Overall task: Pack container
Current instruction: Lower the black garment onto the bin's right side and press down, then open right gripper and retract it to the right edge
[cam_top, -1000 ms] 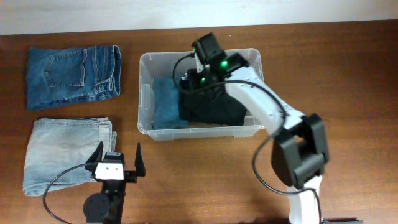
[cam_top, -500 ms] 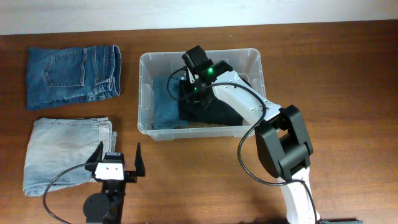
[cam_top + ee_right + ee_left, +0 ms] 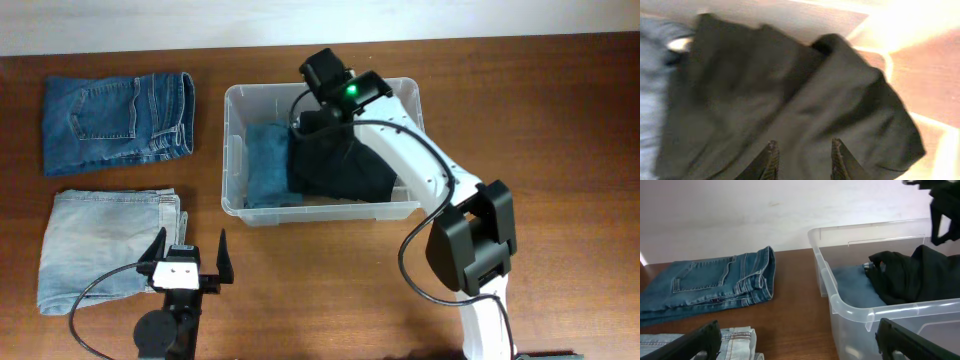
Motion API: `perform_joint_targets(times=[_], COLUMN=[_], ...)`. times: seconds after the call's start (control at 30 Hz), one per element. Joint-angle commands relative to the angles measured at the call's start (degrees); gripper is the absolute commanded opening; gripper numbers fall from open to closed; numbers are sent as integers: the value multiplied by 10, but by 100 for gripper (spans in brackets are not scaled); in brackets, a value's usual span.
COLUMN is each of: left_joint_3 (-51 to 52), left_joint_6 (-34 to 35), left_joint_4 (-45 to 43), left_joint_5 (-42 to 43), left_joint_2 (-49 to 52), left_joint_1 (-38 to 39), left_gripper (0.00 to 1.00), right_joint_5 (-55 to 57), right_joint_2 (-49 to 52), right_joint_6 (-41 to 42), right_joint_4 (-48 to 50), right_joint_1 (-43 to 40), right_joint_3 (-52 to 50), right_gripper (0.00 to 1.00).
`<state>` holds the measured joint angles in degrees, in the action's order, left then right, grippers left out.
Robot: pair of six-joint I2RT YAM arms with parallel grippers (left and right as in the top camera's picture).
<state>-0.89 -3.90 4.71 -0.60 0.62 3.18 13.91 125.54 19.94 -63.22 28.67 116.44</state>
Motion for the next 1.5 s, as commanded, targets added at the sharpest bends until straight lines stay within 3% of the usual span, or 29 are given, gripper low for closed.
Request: perform_joint_targets(times=[0.0,0.7,0.9,1.1,1.17,1.23,1.3,1.4,1.47], left_joint_3=[4,4,4,4,4,4,4,4,4], left_joint_6=[-7,-7,-7,-7,-7,-7,-7,-7,-7], left_joint_4=[0,0,0,0,0,0,0,0,0], left_joint_5=[4,4,4,4,4,4,4,4,4], left_joint_2=[-3,-3,-3,-3,-3,-3,-3,-3,-3], left_joint_1=[-3,-3,-3,-3,-3,-3,-3,-3,-3], left_gripper=[99,99,99,99,99,99,99,99,99], right_joint_5=[-6,-16,-12,-12,-12,-12,2,32,43], right_joint_2=[10,23,2,-56,-80,-102,-122,-148,-160], right_joint_6=[25,24,15,15,15,15,16,23,46], right_joint_4=[-2,81,64,5,-17,-36,-55,-76,-85], right_joint_1=[-31,-77,-77,-77,-77,-82,-94,-126,-160], right_joint_3=[-21,-165,-143,-56,-19,12,38,60,60], right_gripper=[27,28,27,30,43,68,84,99,99])
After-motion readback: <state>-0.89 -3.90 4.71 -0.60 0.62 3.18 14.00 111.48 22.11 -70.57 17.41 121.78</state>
